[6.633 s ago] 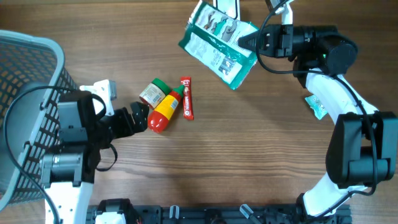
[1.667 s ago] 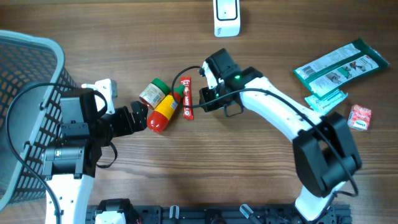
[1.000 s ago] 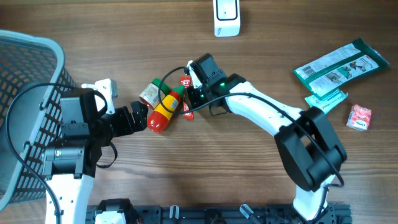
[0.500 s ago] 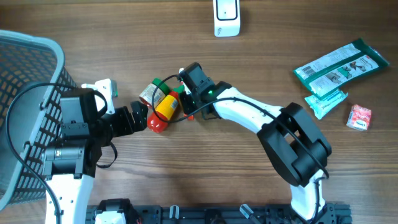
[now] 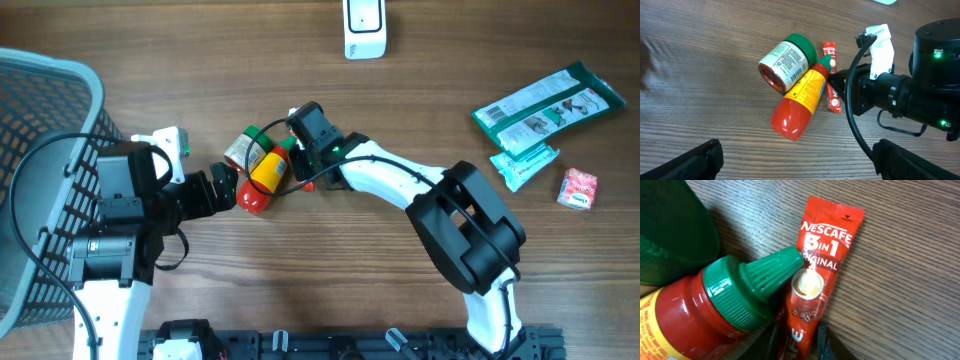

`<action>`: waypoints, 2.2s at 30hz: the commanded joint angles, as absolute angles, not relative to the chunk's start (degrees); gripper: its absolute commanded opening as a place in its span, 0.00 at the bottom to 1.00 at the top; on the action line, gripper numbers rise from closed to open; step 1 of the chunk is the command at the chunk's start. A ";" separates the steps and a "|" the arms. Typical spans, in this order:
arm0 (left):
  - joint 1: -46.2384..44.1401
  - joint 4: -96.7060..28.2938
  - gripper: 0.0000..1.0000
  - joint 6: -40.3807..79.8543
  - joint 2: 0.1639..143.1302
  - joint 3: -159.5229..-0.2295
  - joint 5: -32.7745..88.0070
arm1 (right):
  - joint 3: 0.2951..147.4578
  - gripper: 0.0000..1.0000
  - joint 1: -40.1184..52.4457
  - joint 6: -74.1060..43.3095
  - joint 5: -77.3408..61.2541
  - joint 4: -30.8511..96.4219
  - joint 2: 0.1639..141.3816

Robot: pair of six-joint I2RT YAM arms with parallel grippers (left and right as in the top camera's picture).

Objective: Scan the item barcode
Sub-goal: 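Reach the right gripper to the red Nescafe sachet and grasp it, then lift the Nescafe sachet and carry it toward the scanner, then hold the sachet under the scanner while the left gripper approaches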

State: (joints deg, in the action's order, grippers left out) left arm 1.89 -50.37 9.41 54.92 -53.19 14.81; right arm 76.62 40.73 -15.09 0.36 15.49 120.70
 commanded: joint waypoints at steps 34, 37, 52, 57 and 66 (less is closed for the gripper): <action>1.89 -50.24 1.00 8.29 54.98 -53.25 14.48 | 76.79 0.04 -0.80 -28.71 -92.99 13.98 107.24; 1.89 -50.24 1.00 8.29 54.98 -53.25 14.48 | 76.79 0.04 -2.50 -49.39 -92.99 3.57 107.24; 1.89 -50.24 1.00 8.29 54.98 -53.25 14.48 | 76.82 0.04 -4.93 -104.71 -92.18 -39.86 107.24; 1.89 -50.24 1.00 8.29 54.98 -53.25 14.48 | 76.79 0.04 -4.89 -102.15 -92.68 -41.28 107.24; 1.89 -50.24 1.00 8.27 54.98 -53.25 14.46 | 76.49 0.04 -4.45 -102.10 -92.73 -49.32 107.24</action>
